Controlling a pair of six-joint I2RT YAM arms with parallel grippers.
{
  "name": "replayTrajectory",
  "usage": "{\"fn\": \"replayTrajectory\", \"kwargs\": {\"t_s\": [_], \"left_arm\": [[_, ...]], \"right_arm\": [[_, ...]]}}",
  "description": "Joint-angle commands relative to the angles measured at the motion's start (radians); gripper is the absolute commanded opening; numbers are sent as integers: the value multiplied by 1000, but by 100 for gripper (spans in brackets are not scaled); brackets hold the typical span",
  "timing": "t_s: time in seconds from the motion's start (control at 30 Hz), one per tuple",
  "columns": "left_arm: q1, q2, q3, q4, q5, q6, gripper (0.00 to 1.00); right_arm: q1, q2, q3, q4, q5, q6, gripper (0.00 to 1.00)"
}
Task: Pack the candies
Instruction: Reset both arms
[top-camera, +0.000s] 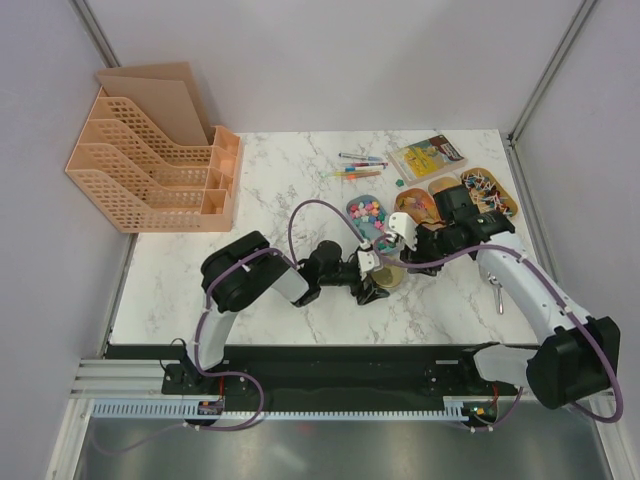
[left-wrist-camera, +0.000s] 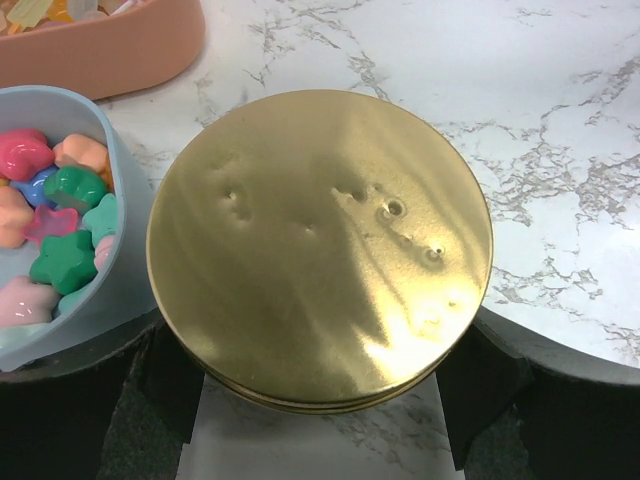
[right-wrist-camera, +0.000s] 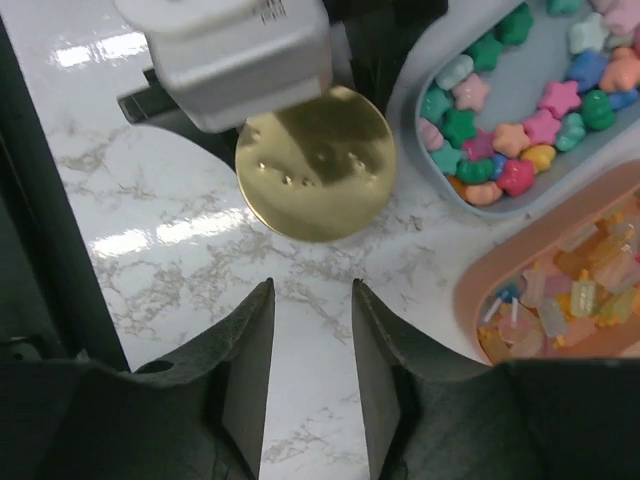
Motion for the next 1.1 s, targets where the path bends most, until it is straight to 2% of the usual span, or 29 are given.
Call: {"fn": "replayTrajectory", "kwargs": {"t_s": [0.0, 0.03, 0.07, 0.1, 0.13, 0.3, 0.5, 0.6, 0.73, 0.77, 0.83, 0.9, 0.93, 0.97, 1.03, 1.07], "left_arm": [[11, 79, -24, -420, -112, 56, 44], [11, 80, -12, -451, -121, 55, 62], [11, 80, 13, -504, -124, 50, 76], [11, 79, 24, -538, -125, 48, 84], [13, 74, 30, -552, -125, 44, 98], [11, -15, -44, -571, -104, 35, 100], [13, -124, -97, -620, -101, 5, 100], [13, -191, -102, -698, -110, -17, 100], [23, -375, -53, -877, -208, -51, 100], [30, -409, -44, -938, -223, -59, 100], [57, -478, -3, -1005, -274, -71, 100], [79, -564, 30, -1088, -314, -79, 100], [103, -585, 63, -1105, -367, -83, 100], [115, -616, 85, -1127, -398, -85, 100], [154, -629, 151, -1174, -487, -90, 100], [171, -636, 168, -1178, -504, -87, 100]], "right_arm": [[47, 86, 44, -21, -107, 10, 42], [58, 103, 57, -22, -102, 12, 41], [71, 126, 61, -19, -104, 22, 41], [76, 135, 67, -16, -107, 24, 41], [79, 141, 75, -12, -111, 27, 41], [87, 155, 89, 22, -110, 53, 49], [90, 158, 98, 42, -99, 65, 51], [88, 146, 109, 45, -64, 76, 51], [58, 123, 120, 167, 28, 247, 53], [24, 117, 123, 206, 50, 368, 56], [-19, 105, 132, 311, 120, 483, 72], [-85, 94, 139, 376, 186, 644, 98], [-108, 94, 141, 434, 227, 694, 98], [-144, 104, 141, 456, 355, 787, 98], [-183, 130, 158, 482, 473, 855, 98], [-223, 161, 164, 485, 589, 898, 98]]}}
